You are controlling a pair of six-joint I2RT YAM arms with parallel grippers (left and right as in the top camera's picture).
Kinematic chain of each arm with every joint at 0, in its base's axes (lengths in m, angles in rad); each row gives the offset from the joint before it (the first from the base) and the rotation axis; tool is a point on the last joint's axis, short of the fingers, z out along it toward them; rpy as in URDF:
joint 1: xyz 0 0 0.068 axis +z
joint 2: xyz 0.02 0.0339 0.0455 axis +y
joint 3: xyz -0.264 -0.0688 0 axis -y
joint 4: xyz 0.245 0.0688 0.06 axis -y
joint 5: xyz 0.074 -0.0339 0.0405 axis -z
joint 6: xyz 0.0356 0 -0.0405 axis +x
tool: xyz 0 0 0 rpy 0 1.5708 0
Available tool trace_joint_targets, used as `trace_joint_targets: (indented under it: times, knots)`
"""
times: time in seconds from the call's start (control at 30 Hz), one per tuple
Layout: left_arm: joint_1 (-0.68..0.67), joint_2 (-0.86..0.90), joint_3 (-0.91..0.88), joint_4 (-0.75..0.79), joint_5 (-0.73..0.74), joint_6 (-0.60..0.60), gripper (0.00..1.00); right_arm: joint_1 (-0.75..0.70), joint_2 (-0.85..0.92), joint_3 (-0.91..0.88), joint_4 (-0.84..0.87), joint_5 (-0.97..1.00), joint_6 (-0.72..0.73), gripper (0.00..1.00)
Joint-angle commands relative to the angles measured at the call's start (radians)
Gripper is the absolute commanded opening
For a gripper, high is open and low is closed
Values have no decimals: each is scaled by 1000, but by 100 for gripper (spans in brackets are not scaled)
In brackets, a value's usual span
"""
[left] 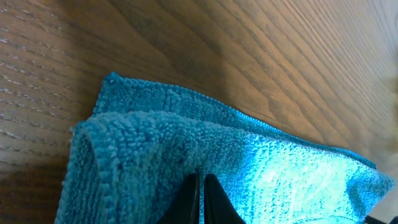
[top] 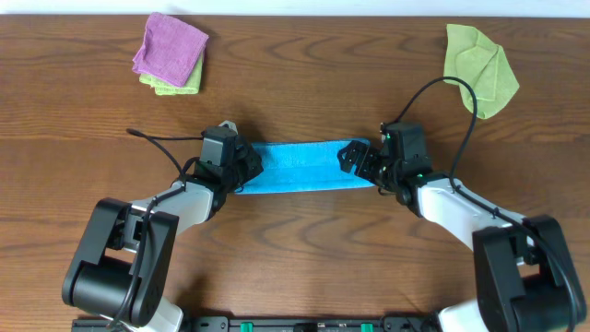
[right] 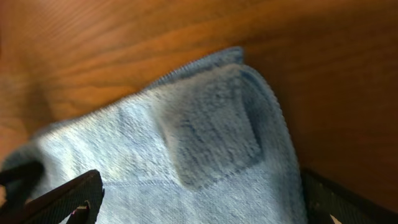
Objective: Fold the cloth
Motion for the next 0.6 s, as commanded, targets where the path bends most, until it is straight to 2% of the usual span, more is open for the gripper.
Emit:
trace_joint_targets:
  times: [0.0,0.1,0.27,0.37,0.4,0.5,0.57]
  knots:
    - [-2,13,19,-4,-14,14,6,-8,47,7,22,-22,43,99]
    - [-2,13,19,-4,-13,14,6,-8,81,7,46,-37,43,94]
    - [-2,13,19,-14,-13,14,6,-4,104,7,67,-48,36,69]
    - [-2,13,19,-22,-13,14,6,0,104,7,109,-48,-29,60]
    - [-2,13,19,-25,-13,14,6,1,104,7,121,-48,-37,53]
    - [-1,13,19,-25,-6,14,6,5,103,7,167,-65,-56,24]
    - [0,13,19,-25,-6,14,6,5,103,8,199,-88,-67,11]
